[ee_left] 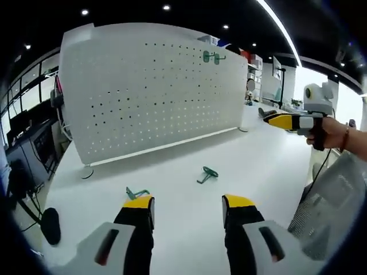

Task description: Insert the hook assembly into the mounting plate slot until the hook locks in place.

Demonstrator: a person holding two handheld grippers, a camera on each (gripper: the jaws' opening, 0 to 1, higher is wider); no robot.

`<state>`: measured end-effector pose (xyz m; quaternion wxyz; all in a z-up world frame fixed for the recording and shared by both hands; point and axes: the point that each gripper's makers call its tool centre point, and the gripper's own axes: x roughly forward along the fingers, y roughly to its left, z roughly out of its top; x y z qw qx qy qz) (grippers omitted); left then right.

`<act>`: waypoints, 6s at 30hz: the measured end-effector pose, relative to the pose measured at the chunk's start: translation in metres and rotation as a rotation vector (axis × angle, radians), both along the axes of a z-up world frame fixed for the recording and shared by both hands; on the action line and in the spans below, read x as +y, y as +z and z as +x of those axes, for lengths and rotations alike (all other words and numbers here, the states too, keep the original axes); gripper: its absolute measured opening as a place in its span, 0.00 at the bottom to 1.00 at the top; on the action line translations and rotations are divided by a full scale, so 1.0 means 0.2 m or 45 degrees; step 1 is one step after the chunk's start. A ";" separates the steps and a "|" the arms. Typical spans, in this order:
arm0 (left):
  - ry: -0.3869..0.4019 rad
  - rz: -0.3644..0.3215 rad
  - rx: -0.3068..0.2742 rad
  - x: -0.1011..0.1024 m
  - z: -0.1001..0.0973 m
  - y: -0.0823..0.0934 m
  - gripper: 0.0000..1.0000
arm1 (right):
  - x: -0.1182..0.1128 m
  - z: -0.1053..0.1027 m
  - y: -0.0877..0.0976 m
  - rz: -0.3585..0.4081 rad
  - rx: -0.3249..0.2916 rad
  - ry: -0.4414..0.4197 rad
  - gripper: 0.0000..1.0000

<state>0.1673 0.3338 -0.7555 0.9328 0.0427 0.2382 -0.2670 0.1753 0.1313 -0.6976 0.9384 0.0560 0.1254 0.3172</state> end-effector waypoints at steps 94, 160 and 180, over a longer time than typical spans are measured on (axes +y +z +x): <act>-0.029 0.437 0.074 0.26 0.46 -0.46 0.08 | 0.00 -0.10 -0.12 0.055 0.133 -0.077 0.20; -0.118 -0.086 0.240 -0.28 0.07 -0.03 0.03 | 0.11 -0.18 0.00 0.036 0.042 0.059 0.20; -0.060 -0.265 0.327 -0.41 -0.08 0.12 0.03 | 0.23 -0.27 0.03 0.042 0.031 0.225 0.20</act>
